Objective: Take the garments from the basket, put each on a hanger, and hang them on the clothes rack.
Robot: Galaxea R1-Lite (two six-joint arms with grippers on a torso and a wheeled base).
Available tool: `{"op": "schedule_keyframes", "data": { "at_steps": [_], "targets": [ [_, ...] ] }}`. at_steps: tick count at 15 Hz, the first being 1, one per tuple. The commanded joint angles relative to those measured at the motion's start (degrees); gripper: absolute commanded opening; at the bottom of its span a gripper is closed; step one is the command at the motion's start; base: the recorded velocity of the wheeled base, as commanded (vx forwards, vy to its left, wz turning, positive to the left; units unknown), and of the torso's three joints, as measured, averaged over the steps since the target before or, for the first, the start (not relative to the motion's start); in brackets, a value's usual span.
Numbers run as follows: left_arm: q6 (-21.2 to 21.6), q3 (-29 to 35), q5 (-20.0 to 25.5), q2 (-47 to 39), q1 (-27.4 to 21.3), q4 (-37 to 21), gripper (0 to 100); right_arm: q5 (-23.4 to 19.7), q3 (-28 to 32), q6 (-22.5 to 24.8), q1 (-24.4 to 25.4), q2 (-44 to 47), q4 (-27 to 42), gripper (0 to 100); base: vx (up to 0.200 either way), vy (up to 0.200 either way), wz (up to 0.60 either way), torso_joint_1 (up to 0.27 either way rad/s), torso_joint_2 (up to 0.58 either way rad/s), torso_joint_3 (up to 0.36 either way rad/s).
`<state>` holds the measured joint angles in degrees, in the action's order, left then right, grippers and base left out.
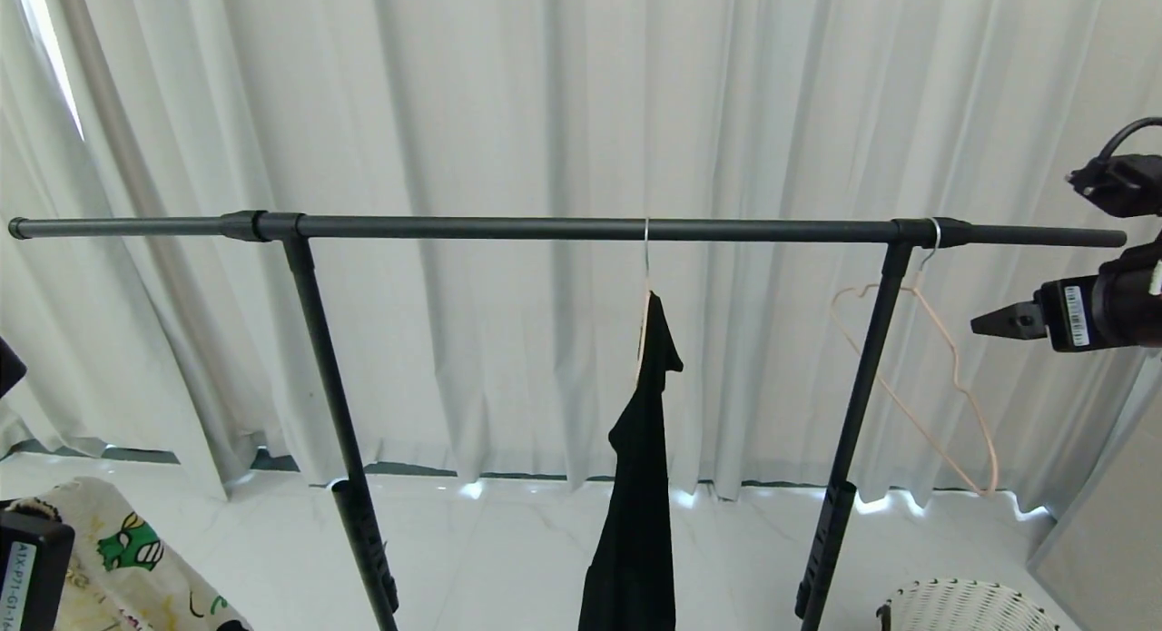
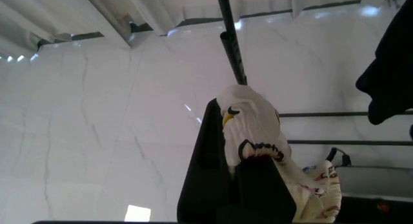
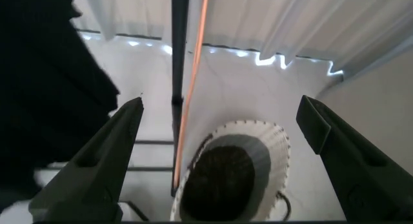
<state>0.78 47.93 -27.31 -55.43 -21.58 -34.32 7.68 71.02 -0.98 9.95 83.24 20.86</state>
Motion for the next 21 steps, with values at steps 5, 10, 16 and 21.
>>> {"op": "schedule_keyframes", "data": {
  "at_steps": [5, 10, 16, 21],
  "targets": [
    [0.19, -1.35, -0.03, -0.12, -0.04, 1.27, 0, -3.46, -9.59, -0.08, -2.21, 8.87, -11.54, 100, 0.000, 0.000, 0.00, 0.000, 0.00, 0.000],
    [0.27, -1.53, -0.03, -1.96, -0.04, 3.64, 0, -4.43, -11.08, -1.13, -3.09, 12.74, -17.08, 100, 0.000, 0.000, 0.00, 0.000, 0.00, 0.000],
    [0.27, -1.44, -0.03, -1.96, -0.04, 3.64, 0, -4.87, -11.43, -1.13, -3.09, 12.91, -16.99, 0, 0.000, 0.000, 0.00, 0.000, 0.00, 0.000],
    [0.27, -1.26, -0.03, -1.79, -0.04, 3.73, 0, -5.39, -11.43, -1.05, -3.09, 12.39, -16.99, 0, 0.000, 0.000, 0.00, 0.000, 0.00, 0.000]
  ]
}}
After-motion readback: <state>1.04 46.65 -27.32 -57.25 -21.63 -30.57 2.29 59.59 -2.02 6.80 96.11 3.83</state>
